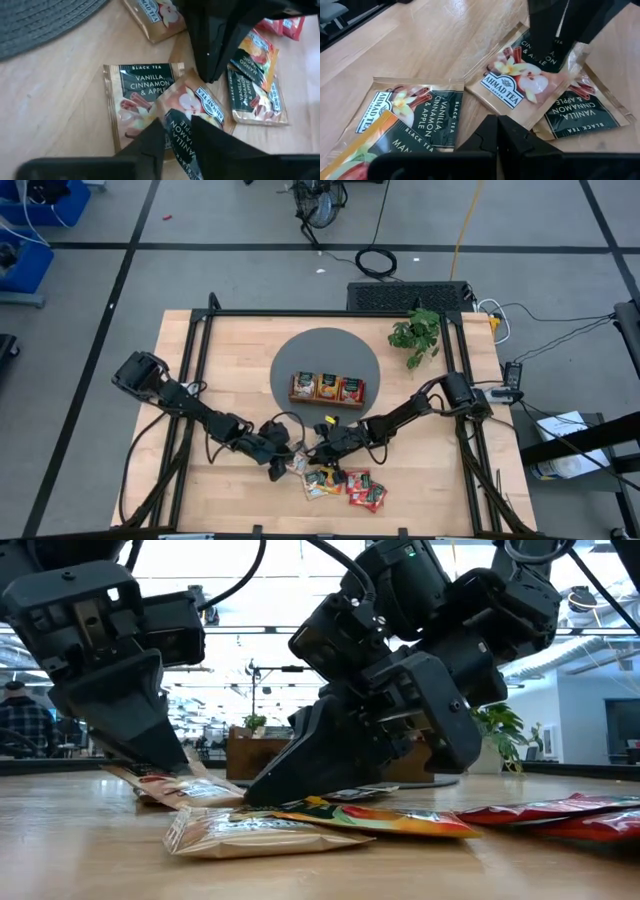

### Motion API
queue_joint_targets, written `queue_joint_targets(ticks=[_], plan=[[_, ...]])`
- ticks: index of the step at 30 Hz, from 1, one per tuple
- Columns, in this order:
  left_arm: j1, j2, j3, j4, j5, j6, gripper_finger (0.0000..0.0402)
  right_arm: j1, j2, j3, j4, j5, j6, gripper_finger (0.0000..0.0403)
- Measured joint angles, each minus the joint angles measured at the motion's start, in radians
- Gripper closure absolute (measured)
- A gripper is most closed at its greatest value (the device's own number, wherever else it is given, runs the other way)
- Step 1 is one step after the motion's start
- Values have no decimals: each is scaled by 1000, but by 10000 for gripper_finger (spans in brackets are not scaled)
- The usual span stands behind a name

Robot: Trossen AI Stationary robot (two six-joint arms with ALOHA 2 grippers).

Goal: Pick & Place Tea
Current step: Put the brown tea bag into the left section of the wooden organizer

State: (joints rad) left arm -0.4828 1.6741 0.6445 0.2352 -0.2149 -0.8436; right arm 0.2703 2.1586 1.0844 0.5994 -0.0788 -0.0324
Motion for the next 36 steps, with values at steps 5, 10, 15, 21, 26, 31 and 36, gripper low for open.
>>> queue_joint_targets(ticks=[5, 10, 15, 21, 26, 31, 36], plan=[[0, -1, 35, -7, -3, 117, 391, 1, 0, 0, 21, 0, -13, 403], [-9, -16, 151, -204, -31, 183, 397, 6, -36, -3, -7, 12, -21, 403], [-51, -20, 342, -528, -122, 244, 398, 49, -141, -23, -6, 22, -64, 403], [-109, -20, 490, -669, -215, 291, 399, 114, -301, -91, 4, 185, -66, 403], [-133, -20, 525, -655, -266, 320, 400, 139, -377, -135, 54, 235, -64, 382], [-127, -10, 524, -649, -317, 323, 400, 128, -369, -136, 48, 237, 9, 309], [-107, -10, 524, -633, -319, 339, 401, 84, -334, -137, 52, 234, 68, 243]])
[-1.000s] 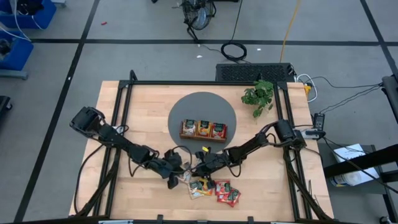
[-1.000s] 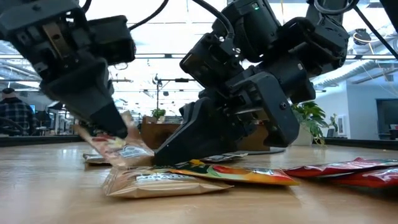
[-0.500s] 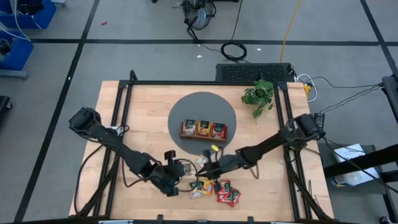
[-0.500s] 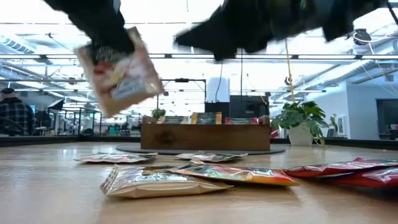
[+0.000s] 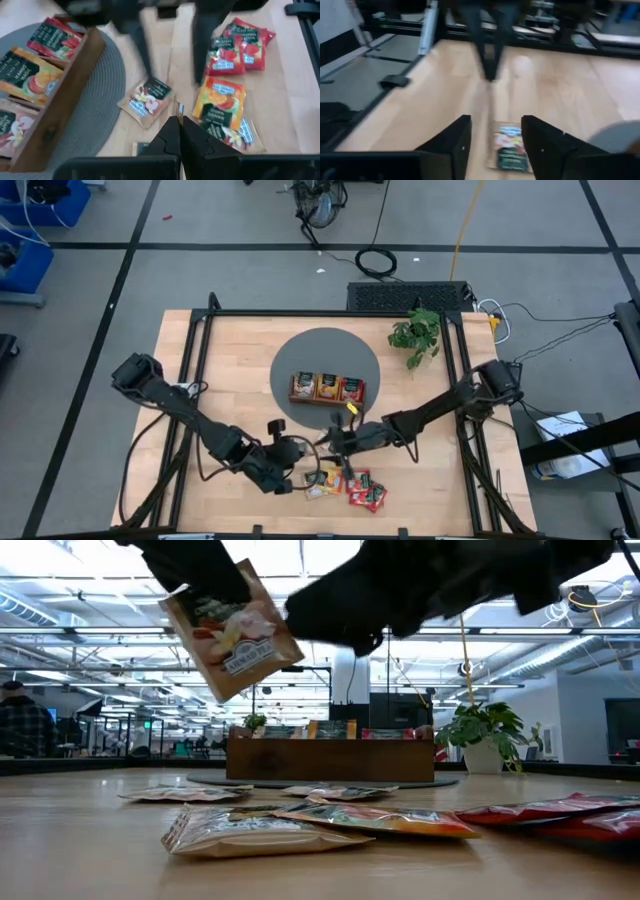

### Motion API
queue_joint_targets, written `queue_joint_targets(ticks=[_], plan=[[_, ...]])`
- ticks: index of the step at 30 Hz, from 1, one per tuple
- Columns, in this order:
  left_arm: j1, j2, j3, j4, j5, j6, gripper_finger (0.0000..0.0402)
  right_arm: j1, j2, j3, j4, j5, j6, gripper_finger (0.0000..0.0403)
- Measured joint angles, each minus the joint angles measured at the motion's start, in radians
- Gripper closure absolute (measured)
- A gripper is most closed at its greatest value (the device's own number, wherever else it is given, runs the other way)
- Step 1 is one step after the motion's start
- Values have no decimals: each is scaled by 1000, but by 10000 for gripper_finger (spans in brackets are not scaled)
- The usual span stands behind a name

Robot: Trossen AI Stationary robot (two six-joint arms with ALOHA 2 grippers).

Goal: Pick & Place Tea
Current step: Put the brown tea bag into the left section of the wooden organizer

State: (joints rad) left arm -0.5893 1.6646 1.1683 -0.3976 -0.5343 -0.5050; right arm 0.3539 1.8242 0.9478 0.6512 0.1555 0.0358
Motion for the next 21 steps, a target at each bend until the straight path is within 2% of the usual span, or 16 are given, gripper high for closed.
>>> queue_joint_targets(ticks=[5, 10, 16, 21], plan=[[21, 6, 0, 12, 12, 4, 401, -30, 9, 0, 9, -34, 16, 220], [39, 29, -2, 63, 45, 42, 401, -37, 8, 0, 12, -58, 23, 228], [64, 34, -2, 77, 60, 59, 401, -46, 8, 0, -13, -80, 23, 283], [64, 34, -2, 82, 64, 76, 401, -47, 8, 0, -19, -79, -17, 362]])
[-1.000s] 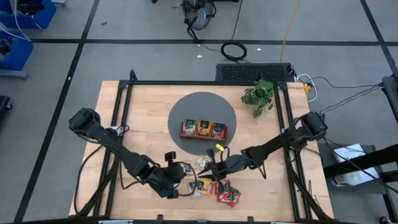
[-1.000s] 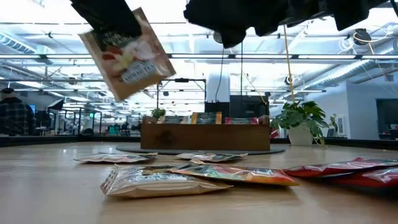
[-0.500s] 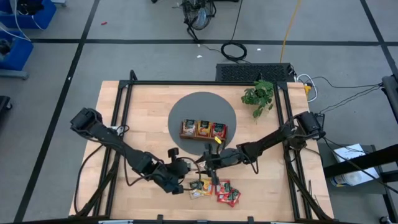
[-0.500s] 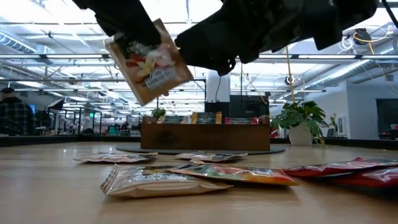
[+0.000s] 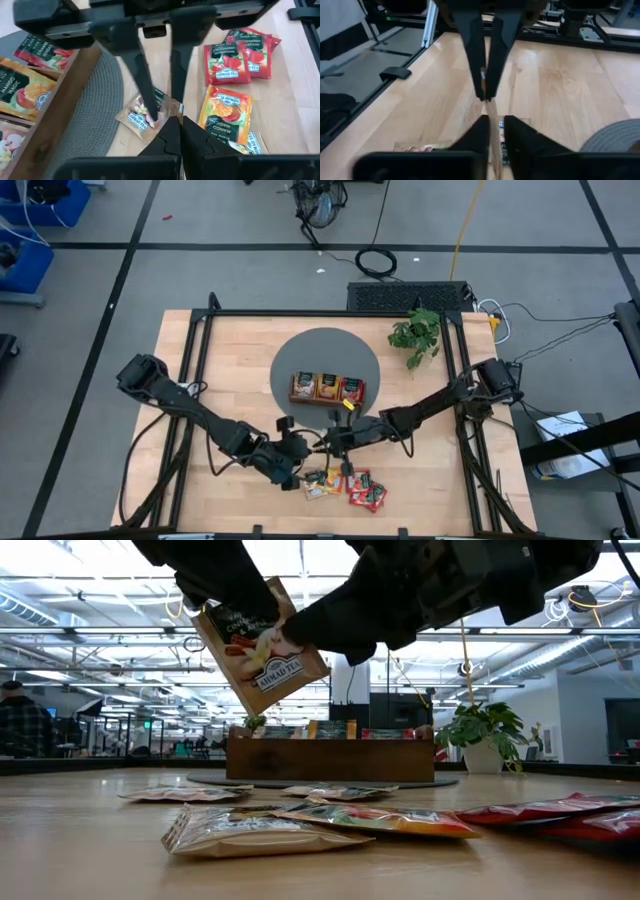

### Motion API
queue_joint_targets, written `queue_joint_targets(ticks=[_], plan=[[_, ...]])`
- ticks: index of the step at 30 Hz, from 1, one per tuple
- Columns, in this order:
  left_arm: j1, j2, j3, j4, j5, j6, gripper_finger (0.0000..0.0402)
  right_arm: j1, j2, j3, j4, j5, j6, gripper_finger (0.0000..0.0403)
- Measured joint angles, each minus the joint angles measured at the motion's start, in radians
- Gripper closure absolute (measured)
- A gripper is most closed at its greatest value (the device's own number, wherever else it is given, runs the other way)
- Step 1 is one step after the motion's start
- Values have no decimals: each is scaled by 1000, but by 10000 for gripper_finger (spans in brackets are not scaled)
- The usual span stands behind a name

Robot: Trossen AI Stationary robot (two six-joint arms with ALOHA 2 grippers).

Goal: Pick & Place Tea
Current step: Put the brown tea bag into the left section of the wooden organizer

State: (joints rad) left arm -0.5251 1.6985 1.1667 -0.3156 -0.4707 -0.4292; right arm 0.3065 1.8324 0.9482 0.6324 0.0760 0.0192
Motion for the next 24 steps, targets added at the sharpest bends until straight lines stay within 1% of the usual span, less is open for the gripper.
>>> queue_joint_targets(ticks=[2, 4, 6, 9, 12, 15, 17, 19, 20, 22, 24], plan=[[0, 0, 0, 0, 0, 0, 401, 0, 0, 0, 3, 0, -20, 391], [0, 0, 0, 9, 0, 3, 400, 0, 0, 0, 7, 2, -27, 395], [0, 0, 0, 18, 0, 12, 390, -2, 0, 0, 8, 2, -22, 399], [0, -11, 0, 20, 0, 12, 356, -4, 0, 0, 6, 4, -20, 402], [-7, -34, 0, -10, 1, 9, 311, -4, 0, -7, 17, 9, -25, 402], [-25, -56, 0, -49, 2, -14, 263, -4, 0, -37, 63, 39, -29, 402], [-42, -68, 0, -81, 0, -35, 234, -4, -2, -70, 122, 55, -31, 403], [-61, -77, 0, -113, -20, -59, 209, -4, -3, -112, 217, 55, -41, 403], [-72, -78, 0, -120, -46, -71, 198, -4, -3, -137, 282, 55, -53, 403], [-99, -77, -6, -126, -130, -79, 180, 0, -3, -189, 425, 55, -77, 403], [-125, -76, -20, -89, -212, -66, 166, 4, -5, -235, 554, 58, -97, 403]])
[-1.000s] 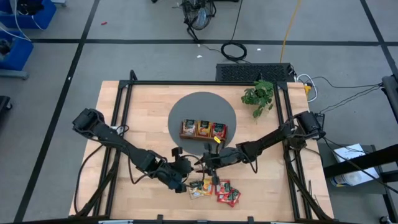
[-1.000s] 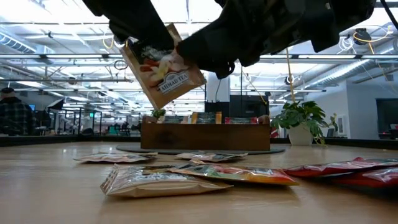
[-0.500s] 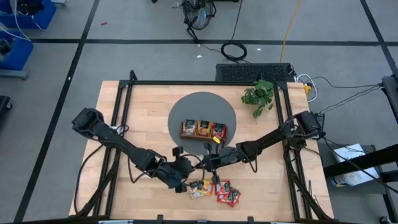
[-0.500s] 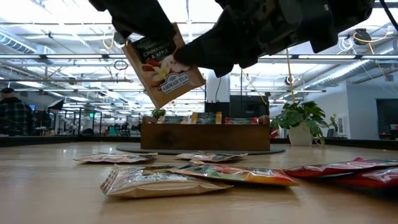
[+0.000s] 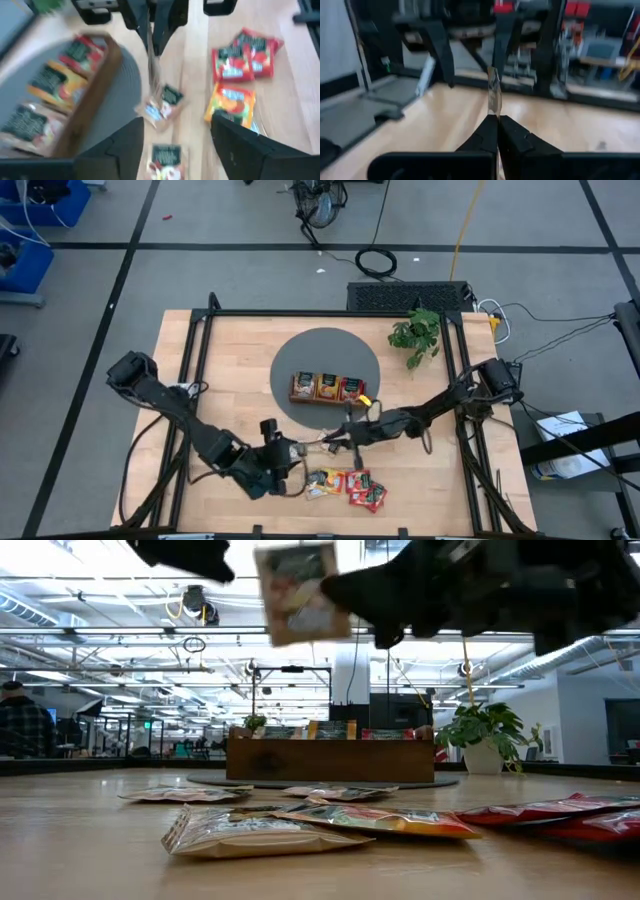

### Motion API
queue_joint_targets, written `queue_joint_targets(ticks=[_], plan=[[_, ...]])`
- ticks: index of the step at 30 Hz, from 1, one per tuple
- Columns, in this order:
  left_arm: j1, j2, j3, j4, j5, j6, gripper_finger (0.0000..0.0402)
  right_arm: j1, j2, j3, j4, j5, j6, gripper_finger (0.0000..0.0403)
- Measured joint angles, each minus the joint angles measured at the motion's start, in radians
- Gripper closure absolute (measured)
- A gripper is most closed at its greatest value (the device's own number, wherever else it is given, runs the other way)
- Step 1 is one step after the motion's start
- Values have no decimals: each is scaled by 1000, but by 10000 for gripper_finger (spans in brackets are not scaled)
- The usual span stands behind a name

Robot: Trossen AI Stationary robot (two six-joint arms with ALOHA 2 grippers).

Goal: Pick & Place Tea
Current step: Put the brown tea bag into the left section of the wooden organizer

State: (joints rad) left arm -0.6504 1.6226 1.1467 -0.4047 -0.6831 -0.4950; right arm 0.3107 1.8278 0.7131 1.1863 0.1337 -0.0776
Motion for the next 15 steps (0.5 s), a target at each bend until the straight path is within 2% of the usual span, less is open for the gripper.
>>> queue_joint_targets(ticks=[3, 7, 12, 15], plan=[[-20, 0, -29, 117, -58, 64, 150, 11, 0, -46, 125, 1, -22, 403], [-6, 0, -59, 271, -64, 144, 143, 27, 0, -50, 148, 1, -53, 403], [46, 0, -87, 284, -29, 146, 153, 52, 0, -50, 187, -3, -93, 403], [72, 0, -109, 360, 49, 174, 158, 58, 0, -44, 184, 1, -112, 403]])
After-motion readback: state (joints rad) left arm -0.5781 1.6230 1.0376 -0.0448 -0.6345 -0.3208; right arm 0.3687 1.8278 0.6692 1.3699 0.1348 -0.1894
